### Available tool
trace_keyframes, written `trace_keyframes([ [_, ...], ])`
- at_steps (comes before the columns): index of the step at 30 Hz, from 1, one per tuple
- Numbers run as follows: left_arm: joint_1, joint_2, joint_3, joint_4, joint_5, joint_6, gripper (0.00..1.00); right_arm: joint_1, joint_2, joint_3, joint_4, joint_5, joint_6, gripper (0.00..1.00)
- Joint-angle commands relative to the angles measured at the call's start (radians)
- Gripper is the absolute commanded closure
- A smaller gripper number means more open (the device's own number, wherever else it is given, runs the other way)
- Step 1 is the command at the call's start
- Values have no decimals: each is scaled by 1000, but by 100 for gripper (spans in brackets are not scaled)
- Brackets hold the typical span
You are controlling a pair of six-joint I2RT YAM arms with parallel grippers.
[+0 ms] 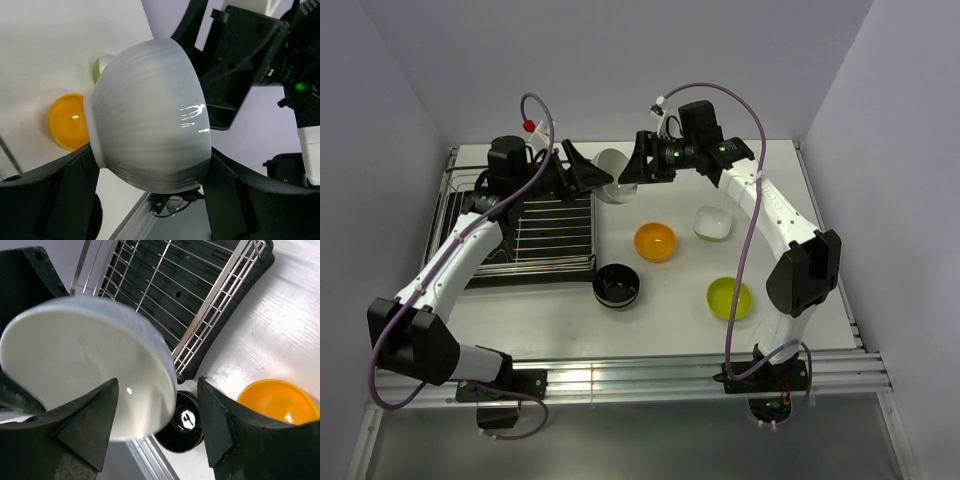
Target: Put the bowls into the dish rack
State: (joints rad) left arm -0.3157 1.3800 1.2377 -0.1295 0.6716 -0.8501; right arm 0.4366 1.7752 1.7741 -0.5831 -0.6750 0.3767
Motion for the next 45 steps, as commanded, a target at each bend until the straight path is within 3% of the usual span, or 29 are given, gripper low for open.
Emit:
trace_keyframes([
  [1, 35, -59, 14, 39, -17, 32, 100, 8, -14, 12, 35, -8, -5, 26],
  [6, 92, -62, 8, -11, -27, 65, 100, 8, -22, 13, 39, -11, -5, 9],
  [8, 110, -70, 2, -21, -27, 75, 100, 8, -26, 16, 40, -11, -4, 7],
  [28, 493, -19, 164, -387, -102, 506, 100, 8, -45, 4, 3, -1, -47, 5],
  [38, 671, 105, 377, -610, -125, 762, 100, 7, -43, -7, -12, -3, -71, 5],
  [45, 725, 165, 442, -637, -190, 848, 100, 7, -40, -15, -15, -8, -73, 5],
])
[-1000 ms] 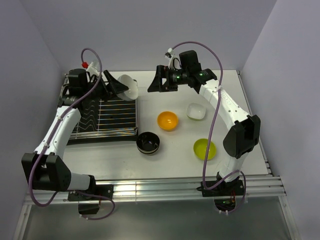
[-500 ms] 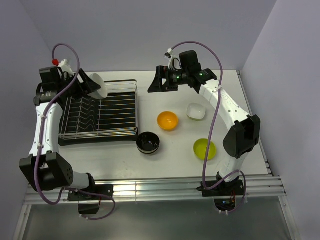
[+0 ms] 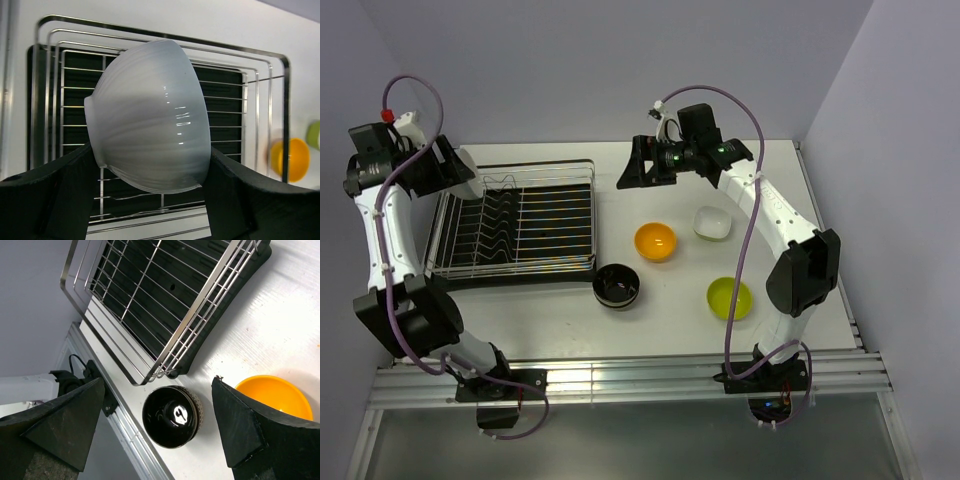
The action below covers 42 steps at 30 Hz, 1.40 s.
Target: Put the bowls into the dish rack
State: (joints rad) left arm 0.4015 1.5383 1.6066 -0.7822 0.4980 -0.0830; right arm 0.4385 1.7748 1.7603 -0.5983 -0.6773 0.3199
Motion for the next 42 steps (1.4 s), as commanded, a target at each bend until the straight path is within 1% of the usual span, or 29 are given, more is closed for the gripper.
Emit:
trace_keyframes([
  [1, 8, 22, 81, 14, -42, 116, 100, 3, -38, -1, 0, -5, -19, 5],
  [7, 8, 68, 125, 1, -131, 180, 100, 5, -38, -7, -9, -2, -31, 5],
  [14, 8, 98, 139, 17, -226, 239, 100, 5, -32, -4, -6, -1, -31, 5],
  [19, 0, 118, 138, 18, -249, 290, 100, 5, -22, 1, -11, -2, -33, 5],
  [24, -26, 117, 118, 54, -294, 327, 100, 5, -23, -5, -11, 1, -35, 5],
  [34, -99, 135, 66, 103, -429, 426, 100, 5, -15, 5, -21, 2, -41, 5],
  [42, -125, 131, -6, 132, -486, 470, 100, 5, -8, 11, -23, 1, -39, 5],
])
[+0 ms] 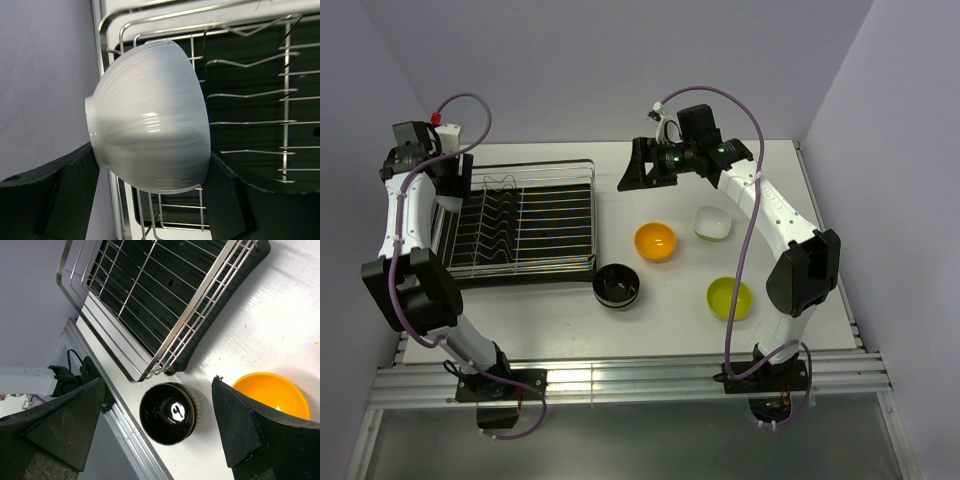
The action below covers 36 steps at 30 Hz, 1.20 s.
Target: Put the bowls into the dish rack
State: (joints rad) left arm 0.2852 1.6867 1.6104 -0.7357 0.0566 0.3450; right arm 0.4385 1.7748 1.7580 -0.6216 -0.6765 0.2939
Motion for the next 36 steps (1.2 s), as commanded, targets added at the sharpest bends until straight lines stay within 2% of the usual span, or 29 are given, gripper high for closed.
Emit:
trace_keyframes([
  [1, -17, -18, -18, 100, -52, 49, 100, 5, -8, 11, 0, 0, -15, 5],
  [14, -86, 27, -66, 156, -167, 71, 100, 5, -2, 1, 0, -3, -21, 5],
  [36, -98, 110, -40, 121, -179, 32, 100, 5, 11, 12, -4, -3, -25, 5],
])
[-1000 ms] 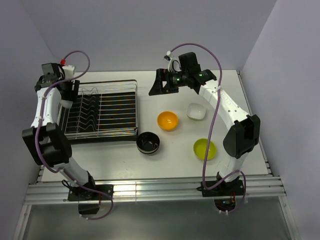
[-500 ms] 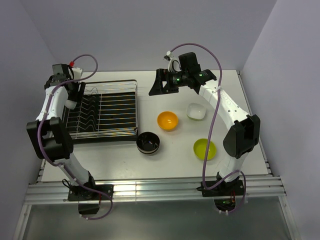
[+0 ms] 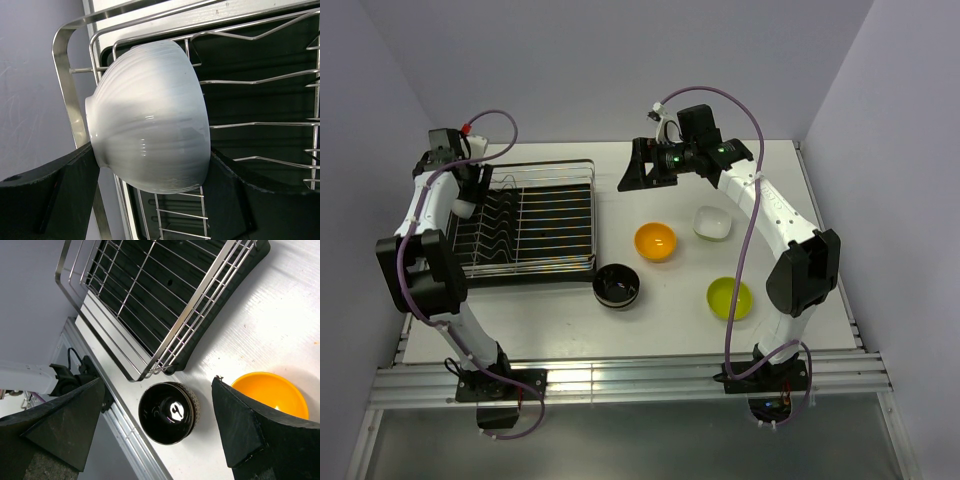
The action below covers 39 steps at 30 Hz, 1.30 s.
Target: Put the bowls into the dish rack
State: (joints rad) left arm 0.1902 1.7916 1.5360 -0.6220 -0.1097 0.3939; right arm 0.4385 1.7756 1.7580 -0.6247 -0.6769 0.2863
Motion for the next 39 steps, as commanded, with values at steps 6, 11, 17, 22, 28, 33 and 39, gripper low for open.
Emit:
trace_keyframes([
  [6, -11, 9, 35, -4, -15, -20, 97, 5, 10, 14, 0, -7, -13, 5],
  [11, -17, 9, 24, -4, -16, -26, 82, 5, 11, 12, 0, -9, -16, 5],
  [17, -21, 11, 30, -19, 7, -33, 55, 5, 8, 3, -1, -7, -19, 6],
  [22, -29, 3, 32, -27, 19, -40, 46, 5, 5, 1, 0, -7, -18, 6],
  [28, -37, 0, 38, -42, 28, -41, 21, 5, 5, 1, 2, -6, -18, 6],
  [33, -40, 3, 41, -51, 39, -47, 1, 5, 4, 0, 2, -3, -16, 6],
  [39, -51, -4, 47, -65, 62, -52, 0, 5, 1, -8, 2, 0, -21, 5],
])
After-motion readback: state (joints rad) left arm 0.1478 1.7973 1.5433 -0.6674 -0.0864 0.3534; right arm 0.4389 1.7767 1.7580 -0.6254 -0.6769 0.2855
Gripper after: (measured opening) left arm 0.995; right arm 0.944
